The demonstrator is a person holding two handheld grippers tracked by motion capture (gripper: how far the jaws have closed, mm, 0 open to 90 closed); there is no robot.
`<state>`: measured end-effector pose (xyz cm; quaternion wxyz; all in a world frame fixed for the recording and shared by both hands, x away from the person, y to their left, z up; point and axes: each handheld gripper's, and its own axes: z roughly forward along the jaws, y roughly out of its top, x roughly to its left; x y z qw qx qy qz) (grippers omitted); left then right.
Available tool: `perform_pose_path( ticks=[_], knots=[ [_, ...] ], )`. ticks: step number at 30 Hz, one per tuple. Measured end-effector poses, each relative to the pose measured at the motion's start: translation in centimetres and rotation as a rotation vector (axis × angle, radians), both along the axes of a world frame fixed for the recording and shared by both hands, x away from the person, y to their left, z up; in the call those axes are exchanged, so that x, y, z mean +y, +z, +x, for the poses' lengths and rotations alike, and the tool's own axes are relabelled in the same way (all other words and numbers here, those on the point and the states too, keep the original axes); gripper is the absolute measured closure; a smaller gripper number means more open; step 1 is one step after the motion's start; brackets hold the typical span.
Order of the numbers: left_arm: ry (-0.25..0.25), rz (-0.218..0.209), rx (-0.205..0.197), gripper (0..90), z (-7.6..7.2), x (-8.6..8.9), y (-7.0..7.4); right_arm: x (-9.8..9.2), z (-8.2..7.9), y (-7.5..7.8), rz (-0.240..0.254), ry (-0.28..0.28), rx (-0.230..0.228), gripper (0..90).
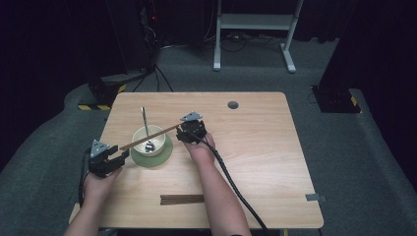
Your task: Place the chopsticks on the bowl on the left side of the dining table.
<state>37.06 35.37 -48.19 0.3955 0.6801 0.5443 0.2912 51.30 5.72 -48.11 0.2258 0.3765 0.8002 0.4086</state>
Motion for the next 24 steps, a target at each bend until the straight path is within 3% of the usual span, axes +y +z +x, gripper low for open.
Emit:
perform_pose_path(
  ticks=[2, 3, 4, 7, 13, 21, 24],
  knots=[
    [-0.008, 0.016, 0.000, 47.1, 0.09, 0.02, -0.09, 0.18, 0.02, -0.11, -0.011, 0.017, 0.003, 38.6],
    [-0.006, 0.008, 0.003, 47.0, 0.13, -0.07, -0.16, 0.44, -0.20, -0.18, -0.010, 0.013, 0.027, 38.6],
    [-0.009, 0.003, 0.005, 47.0, 0.17, -0.07, -0.20, 0.54, -0.13, -0.31, -0.019, 0.020, 0.001, 38.8],
    [-0.016, 0.013, 0.003, 47.4, 0.20, -0.12, -0.19, 0.61, -0.24, -0.29, -0.011, 0.039, 0.027, 38.6],
    [-0.011, 0.000, 0.003, 48.9, 0.24, -0.12, -0.24, 0.54, -0.01, -0.32, -0.019, 0.072, -0.002, 35.8],
    [-0.023, -0.004, 0.001, 51.1, 0.31, -0.01, -0.35, 0.83, -0.15, -0.30, 0.009, 0.098, 0.020, 37.8],
    [-0.029, -0.007, 0.001, 51.2, 0.31, -0.07, -0.38, 0.87, -0.16, -0.29, 0.002, 0.106, 0.005, 38.2]
  ],
)
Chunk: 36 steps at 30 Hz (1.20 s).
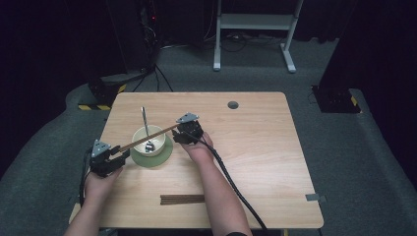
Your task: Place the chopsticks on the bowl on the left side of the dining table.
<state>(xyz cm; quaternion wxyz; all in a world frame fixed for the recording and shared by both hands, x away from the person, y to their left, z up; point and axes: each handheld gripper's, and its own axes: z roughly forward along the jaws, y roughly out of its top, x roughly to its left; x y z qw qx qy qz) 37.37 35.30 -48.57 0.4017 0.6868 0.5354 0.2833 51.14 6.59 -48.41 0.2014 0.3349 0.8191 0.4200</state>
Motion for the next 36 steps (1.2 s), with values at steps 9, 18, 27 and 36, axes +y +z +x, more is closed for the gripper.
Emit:
perform_pose_path(
  ticks=[9, 18, 27, 36],
  knots=[
    [-0.014, -0.010, 0.000, 51.2, 0.0, 0.1, -0.1, -0.3, -0.9, 0.2, 0.004, -0.008, 0.018, 39.0],
    [-0.019, -0.010, -0.016, 51.1, -0.1, 0.1, 0.0, -1.7, -3.0, -0.1, 0.029, -0.008, 0.022, 40.9],
    [0.013, -0.045, -0.022, 49.3, 0.1, 0.8, 0.0, -2.6, -5.2, -0.4, 0.030, 0.004, -0.015, 42.5],
    [0.080, -0.084, -0.022, 46.8, 0.0, 1.8, 0.2, -3.2, -6.2, -0.1, 0.016, -0.042, -0.017, 45.4]
  ],
)
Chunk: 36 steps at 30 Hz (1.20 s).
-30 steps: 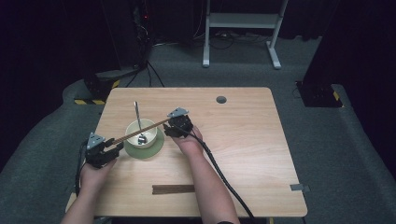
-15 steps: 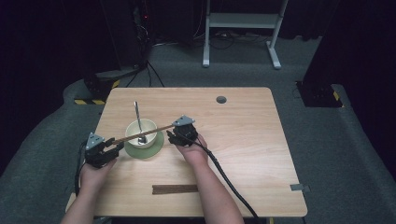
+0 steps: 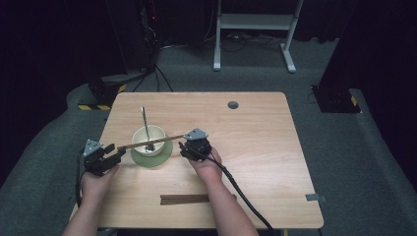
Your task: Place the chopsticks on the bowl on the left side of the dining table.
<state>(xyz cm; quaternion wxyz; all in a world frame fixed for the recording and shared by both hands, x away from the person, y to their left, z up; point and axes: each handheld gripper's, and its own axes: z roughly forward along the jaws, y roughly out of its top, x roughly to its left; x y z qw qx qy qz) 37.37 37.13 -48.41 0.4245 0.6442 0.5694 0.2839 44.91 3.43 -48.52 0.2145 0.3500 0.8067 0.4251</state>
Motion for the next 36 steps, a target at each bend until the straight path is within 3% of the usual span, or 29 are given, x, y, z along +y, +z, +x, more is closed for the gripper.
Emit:
perform_pose_path(
  ticks=[3, 4, 7, 14, 16, 21, 22, 36],
  knots=[
    [-0.008, 0.012, 0.008, 49.4, 0.1, 0.3, -0.1, -0.4, 0.0, 0.2, 0.007, -0.024, -0.012, 48.9],
    [0.001, -0.003, 0.002, 49.4, 0.2, 0.1, -0.1, -0.4, 0.0, 0.2, 0.007, -0.024, -0.012, 48.9],
    [0.007, 0.020, 0.015, 51.7, 0.3, 0.1, -0.1, -0.6, -0.2, 0.1, 0.009, -0.052, -0.027, 51.9],
    [0.045, -0.024, 0.026, 55.5, 0.8, 0.1, -0.2, -0.9, -0.9, 0.0, 0.018, -0.068, -0.042, 65.6],
    [0.042, -0.028, 0.027, 56.5, 1.0, 0.0, -0.2, -0.9, -1.0, -0.2, 0.028, -0.084, -0.022, 67.9],
    [0.046, -0.031, 0.025, 58.8, 1.3, -0.2, -0.2, -1.3, -1.3, -0.6, 0.024, -0.072, -0.040, 74.5],
    [0.046, -0.034, 0.023, 58.8, 1.3, -0.2, -0.2, -1.2, -1.5, -0.6, 0.039, -0.081, -0.022, 75.3],
    [0.024, -0.051, 0.021, 59.9, 1.7, -0.5, -0.3, -1.4, -1.9, -0.5, 0.037, -0.076, -0.041, 81.9]
  ],
)
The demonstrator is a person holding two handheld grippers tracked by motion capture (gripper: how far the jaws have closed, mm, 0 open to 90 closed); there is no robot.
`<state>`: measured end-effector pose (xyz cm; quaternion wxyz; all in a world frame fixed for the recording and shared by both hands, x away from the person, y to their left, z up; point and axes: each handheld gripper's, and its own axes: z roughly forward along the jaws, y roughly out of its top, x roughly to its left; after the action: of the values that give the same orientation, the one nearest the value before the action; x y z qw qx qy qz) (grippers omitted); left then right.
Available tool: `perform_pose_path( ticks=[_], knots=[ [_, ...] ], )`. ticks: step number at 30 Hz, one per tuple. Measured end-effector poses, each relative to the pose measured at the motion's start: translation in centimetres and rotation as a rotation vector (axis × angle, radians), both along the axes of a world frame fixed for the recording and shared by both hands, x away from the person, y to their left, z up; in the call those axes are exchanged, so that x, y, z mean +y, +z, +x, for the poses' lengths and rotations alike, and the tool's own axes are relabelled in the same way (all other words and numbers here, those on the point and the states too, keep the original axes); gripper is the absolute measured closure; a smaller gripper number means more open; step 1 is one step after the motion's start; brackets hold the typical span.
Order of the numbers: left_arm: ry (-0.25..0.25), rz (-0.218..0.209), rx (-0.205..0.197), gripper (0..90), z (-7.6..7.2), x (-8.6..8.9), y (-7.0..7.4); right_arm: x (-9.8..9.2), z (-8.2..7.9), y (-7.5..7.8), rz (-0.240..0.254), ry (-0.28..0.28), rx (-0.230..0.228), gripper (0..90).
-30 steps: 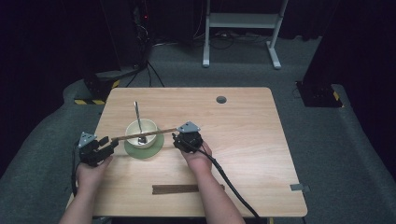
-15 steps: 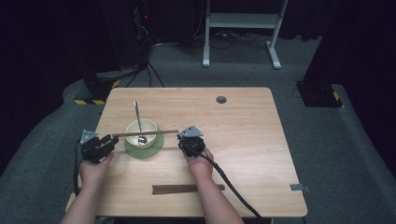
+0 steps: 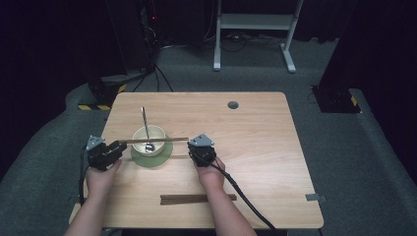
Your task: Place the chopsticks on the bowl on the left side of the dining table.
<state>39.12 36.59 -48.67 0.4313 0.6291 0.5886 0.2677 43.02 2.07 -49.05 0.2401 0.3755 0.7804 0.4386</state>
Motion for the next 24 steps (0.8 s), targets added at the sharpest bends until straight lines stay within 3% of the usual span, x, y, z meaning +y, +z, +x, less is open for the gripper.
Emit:
perform_pose_path(
  ticks=[10, 17, 18, 22, 24],
  knots=[
    [-0.002, 0.012, 0.001, 55.7, -0.16, 0.07, 0.01, 0.15, 0.22, -0.09, -0.011, 0.004, -0.008, 83.3],
    [0.010, 0.026, 0.014, 56.3, -0.17, 0.35, -0.23, 0.24, 0.38, -0.01, -0.007, -0.010, -0.008, 81.4],
    [0.011, 0.027, 0.016, 56.4, -0.18, 0.40, -0.23, 0.36, 0.30, -0.03, 0.004, -0.018, 0.011, 81.3],
    [0.026, 0.027, 0.020, 57.1, -0.14, 0.46, -0.29, 0.30, 0.66, -0.05, -0.007, -0.015, -0.017, 81.2],
    [0.026, 0.026, 0.020, 57.3, -0.11, 0.51, -0.33, 0.40, 0.62, -0.07, 0.003, -0.021, -0.002, 81.0]
  ],
)
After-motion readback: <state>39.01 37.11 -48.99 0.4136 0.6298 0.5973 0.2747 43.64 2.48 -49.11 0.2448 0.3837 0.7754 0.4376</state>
